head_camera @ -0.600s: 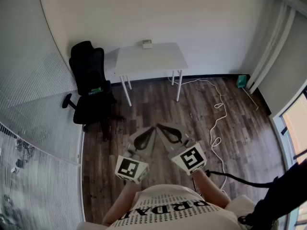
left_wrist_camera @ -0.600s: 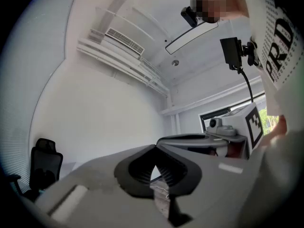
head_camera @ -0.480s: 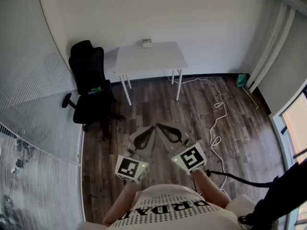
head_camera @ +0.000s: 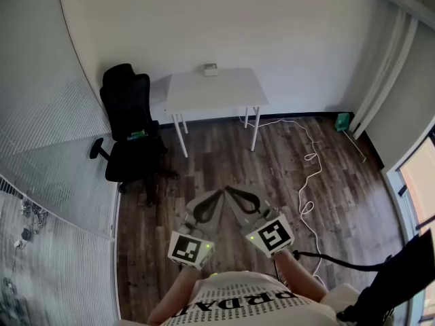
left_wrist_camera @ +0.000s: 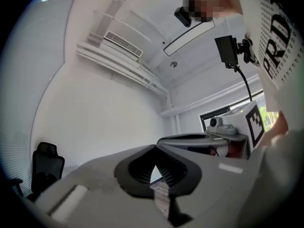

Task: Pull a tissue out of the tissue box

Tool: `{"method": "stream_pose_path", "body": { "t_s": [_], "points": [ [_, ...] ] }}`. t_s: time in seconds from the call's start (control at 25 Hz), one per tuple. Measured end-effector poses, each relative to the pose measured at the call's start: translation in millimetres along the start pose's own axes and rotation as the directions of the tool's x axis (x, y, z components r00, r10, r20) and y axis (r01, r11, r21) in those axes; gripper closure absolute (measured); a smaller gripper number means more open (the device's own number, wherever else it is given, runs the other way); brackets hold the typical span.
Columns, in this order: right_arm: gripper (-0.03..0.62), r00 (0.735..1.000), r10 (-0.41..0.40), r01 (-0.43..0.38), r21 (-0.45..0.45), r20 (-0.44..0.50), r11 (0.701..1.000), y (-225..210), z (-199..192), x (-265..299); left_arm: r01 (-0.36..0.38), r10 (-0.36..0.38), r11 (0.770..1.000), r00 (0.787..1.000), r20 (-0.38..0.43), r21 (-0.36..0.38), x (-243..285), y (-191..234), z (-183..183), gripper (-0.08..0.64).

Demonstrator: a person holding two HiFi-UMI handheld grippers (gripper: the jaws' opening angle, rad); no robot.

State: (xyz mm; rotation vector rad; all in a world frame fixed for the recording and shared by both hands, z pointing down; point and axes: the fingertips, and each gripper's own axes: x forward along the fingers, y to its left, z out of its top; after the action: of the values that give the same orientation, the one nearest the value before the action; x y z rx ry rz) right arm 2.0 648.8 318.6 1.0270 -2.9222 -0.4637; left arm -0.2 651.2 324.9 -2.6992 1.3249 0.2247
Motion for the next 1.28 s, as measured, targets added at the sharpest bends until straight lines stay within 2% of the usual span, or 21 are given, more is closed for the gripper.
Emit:
{"method": "stream_pose_path", "body": {
  "t_s": [0.48,0.76,1.28],
  "points": [
    [0.589,0.999,0.032,-0.033,-0.018,-0.042,0.999,28,-7,14,-0.009,0.009,0.999,1.0,-0.014,-0.049,-26,14,-10,0.569],
    [0.589,0.999,0.018,-0.019,-0.029,-0.045,0.999,50,-5,26,0.008,-0.007,0.999,1.0,0.011,-0.049,-50,24,-8,0.569],
    [0.588,0.995,0.023,-0.027,-0.04,-0.098,0.999,77,-7,42,0.033,-0.033,0.997,0.999,0.001,-0.067,-76,41,-10,0.569]
  ]
}}
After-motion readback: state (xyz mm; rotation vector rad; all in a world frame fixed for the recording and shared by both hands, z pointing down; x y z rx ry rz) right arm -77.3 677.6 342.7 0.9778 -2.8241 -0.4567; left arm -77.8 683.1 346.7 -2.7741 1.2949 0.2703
